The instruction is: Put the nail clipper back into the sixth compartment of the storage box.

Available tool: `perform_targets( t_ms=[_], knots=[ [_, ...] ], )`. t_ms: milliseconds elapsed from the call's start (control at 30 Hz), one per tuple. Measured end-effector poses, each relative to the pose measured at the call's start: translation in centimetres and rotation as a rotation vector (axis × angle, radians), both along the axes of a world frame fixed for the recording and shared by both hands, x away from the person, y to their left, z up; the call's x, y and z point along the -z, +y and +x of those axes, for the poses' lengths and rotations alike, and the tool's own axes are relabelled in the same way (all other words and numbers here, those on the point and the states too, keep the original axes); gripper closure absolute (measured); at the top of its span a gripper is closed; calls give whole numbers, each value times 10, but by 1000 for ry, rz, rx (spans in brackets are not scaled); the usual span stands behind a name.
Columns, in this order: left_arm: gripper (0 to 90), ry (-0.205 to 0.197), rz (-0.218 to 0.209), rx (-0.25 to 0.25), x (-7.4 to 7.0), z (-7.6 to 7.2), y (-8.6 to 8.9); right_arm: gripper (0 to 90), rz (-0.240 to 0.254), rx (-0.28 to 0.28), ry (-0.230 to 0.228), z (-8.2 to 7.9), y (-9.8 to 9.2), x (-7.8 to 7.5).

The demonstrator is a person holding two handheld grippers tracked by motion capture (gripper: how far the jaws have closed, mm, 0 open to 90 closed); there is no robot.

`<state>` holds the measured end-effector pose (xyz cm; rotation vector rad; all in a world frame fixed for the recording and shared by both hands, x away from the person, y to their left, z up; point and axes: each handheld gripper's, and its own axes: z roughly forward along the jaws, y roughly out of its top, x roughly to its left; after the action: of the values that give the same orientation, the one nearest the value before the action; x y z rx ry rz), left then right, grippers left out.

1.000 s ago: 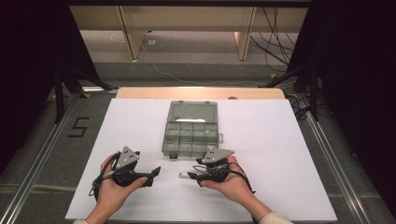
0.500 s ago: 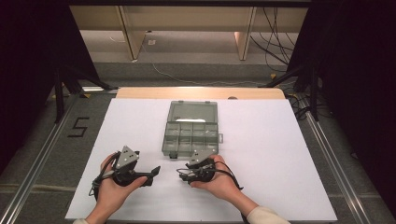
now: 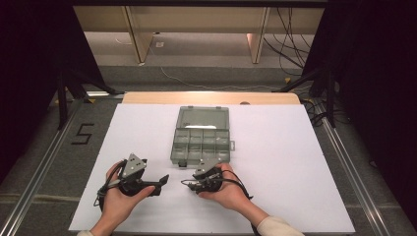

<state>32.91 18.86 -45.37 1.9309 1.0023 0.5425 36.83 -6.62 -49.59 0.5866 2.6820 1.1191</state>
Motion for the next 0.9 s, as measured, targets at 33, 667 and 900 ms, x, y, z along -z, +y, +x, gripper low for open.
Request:
perform_targets(
  t_ms=[33, 667, 900],
  knots=[
    [63, -1, -1, 0, 0, 0, 0, 609, -9, -4, 7, 0, 1, -1],
    [72, -14, 2, 0, 0, 1, 0, 780, -43, 24, 37, -2, 8, -5],
    [76, -7, -9, -6, -1, 0, 0, 781, -21, 48, 57, -2, 7, -5]
  ],
)
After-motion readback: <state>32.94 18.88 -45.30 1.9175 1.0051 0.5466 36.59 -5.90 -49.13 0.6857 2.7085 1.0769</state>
